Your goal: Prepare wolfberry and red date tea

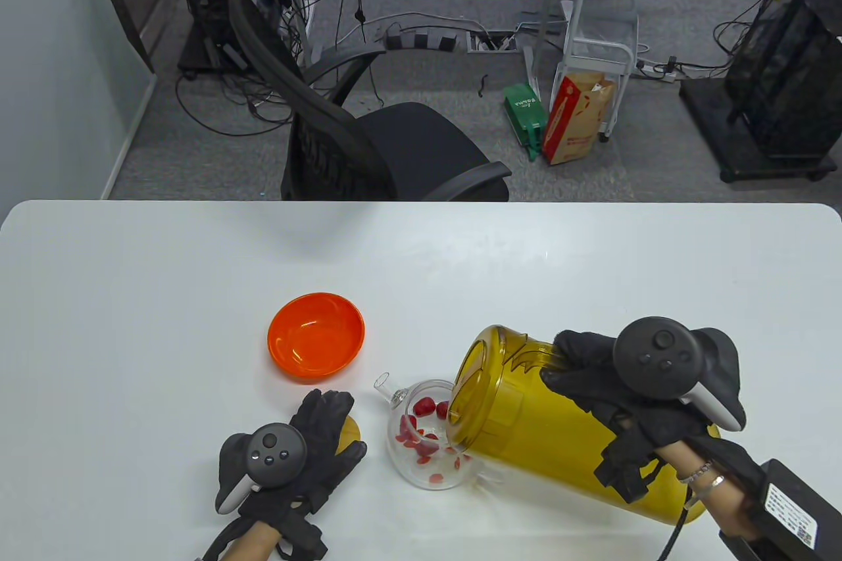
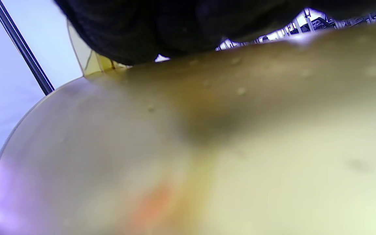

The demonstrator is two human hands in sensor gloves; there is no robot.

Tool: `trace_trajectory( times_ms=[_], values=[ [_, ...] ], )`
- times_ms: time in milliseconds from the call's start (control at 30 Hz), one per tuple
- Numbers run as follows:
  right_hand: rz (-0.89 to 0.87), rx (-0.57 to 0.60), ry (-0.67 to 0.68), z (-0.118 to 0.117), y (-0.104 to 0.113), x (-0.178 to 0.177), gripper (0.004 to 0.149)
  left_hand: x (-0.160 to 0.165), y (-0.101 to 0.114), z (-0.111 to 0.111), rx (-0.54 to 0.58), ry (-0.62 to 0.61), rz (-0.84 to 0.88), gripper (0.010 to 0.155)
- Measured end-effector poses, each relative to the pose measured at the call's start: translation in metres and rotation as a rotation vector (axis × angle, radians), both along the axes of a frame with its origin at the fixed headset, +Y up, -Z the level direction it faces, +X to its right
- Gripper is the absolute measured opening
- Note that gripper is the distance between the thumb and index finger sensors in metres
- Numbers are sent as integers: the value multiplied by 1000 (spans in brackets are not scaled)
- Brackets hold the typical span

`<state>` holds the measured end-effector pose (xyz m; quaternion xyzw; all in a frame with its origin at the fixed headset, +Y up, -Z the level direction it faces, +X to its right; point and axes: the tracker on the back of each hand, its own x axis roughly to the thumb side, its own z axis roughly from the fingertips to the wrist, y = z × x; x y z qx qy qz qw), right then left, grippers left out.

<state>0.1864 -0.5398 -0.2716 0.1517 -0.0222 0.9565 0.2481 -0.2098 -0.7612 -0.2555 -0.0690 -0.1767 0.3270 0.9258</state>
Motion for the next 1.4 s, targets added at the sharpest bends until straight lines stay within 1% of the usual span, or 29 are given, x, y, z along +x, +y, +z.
trace_trajectory(
  times_ms=[767, 1400],
  values=[
    [104, 2, 43, -6, 13, -20, 36, 0, -1, -1, -8, 4, -6, 73],
    [136, -6, 46, -7, 16, -26, 36, 0, 0, -1, -4, 3, -5, 73]
  ],
)
